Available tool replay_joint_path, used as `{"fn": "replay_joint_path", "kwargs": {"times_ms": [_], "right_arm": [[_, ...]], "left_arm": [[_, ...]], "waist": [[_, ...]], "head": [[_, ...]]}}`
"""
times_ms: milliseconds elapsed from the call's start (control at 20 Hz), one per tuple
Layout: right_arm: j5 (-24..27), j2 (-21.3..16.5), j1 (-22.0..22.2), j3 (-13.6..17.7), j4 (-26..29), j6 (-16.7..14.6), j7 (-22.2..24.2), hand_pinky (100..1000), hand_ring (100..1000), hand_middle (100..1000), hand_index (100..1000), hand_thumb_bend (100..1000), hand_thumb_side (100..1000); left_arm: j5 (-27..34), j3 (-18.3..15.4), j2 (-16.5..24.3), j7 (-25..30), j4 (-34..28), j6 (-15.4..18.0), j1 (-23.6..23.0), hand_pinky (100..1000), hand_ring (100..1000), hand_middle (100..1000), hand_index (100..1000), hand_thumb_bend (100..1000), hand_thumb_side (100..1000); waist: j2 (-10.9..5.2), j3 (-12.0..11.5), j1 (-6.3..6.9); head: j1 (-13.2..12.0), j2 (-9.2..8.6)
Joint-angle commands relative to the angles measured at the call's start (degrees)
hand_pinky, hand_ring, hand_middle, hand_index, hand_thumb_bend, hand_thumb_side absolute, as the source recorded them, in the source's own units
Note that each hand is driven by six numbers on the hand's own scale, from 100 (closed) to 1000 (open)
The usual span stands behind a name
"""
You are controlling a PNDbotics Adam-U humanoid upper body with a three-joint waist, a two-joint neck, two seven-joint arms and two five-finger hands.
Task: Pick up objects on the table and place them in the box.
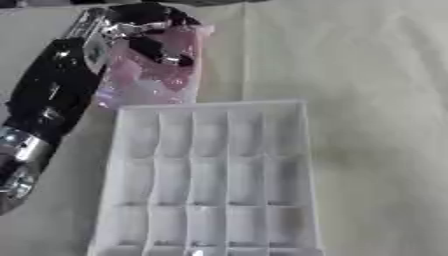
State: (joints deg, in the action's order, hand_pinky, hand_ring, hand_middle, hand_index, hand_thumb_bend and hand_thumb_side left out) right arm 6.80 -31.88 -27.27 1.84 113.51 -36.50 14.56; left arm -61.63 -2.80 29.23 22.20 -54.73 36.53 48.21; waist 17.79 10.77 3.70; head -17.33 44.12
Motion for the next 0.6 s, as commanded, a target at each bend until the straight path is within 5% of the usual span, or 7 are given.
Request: {"fn": "replay_joint_path", "kwargs": {"times_ms": [50, 200, 250, 400, 500, 600], "right_arm": [[0.19, -0.77, -0.73, 0.70, 1.00, -0.11, 0.22, 672, 774, 817, 798, 100, 899], [0.29, -0.80, -0.65, 0.71, 1.00, -0.18, 0.35, 672, 774, 817, 798, 100, 899], [0.32, -0.81, -0.65, 0.71, 0.99, -0.20, 0.40, 672, 774, 817, 798, 100, 900], [0.41, -0.85, -0.75, 0.69, 0.98, -0.28, 0.55, 672, 774, 817, 798, 100, 900], [0.44, -0.88, -0.79, 0.70, 0.96, -0.31, 0.59, 672, 774, 817, 798, 100, 900], [0.42, -0.89, -0.80, 0.73, 0.92, -0.27, 0.59, 672, 774, 817, 798, 100, 900]], "left_arm": [[-4.20, 1.71, -4.13, 0.20, 1.34, -2.00, -4.78, 682, 825, 860, 1000, 569, 1000], [-8.08, 2.16, -4.58, -1.82, 0.43, -3.67, -5.73, 657, 802, 853, 1000, 590, 982], [-9.23, 2.33, -4.69, -2.35, 0.36, -3.85, -5.89, 571, 722, 810, 1000, 687, 904], [-12.56, 2.91, -4.84, -2.83, 0.63, -3.54, -6.18, 491, 619, 757, 1000, 753, 877], [-14.12, 3.05, -4.85, -3.01, 0.71, -3.13, -6.23, 365, 514, 653, 907, 759, 796], [-15.40, 2.95, -4.69, -3.96, 0.33, -3.50, -6.15, 100, 385, 454, 585, 594, 188]], "waist": [[0.14, 0.08, -0.62], [0.13, -0.05, -0.58], [0.15, -0.09, -0.58], [0.25, -0.19, -0.61], [0.32, -0.20, -0.61], [0.34, -0.21, -0.59]], "head": [[0.06, 0.00], [0.13, 0.00], [0.13, 0.00], [0.09, 0.00], [0.07, 0.00], [0.07, 0.00]]}}
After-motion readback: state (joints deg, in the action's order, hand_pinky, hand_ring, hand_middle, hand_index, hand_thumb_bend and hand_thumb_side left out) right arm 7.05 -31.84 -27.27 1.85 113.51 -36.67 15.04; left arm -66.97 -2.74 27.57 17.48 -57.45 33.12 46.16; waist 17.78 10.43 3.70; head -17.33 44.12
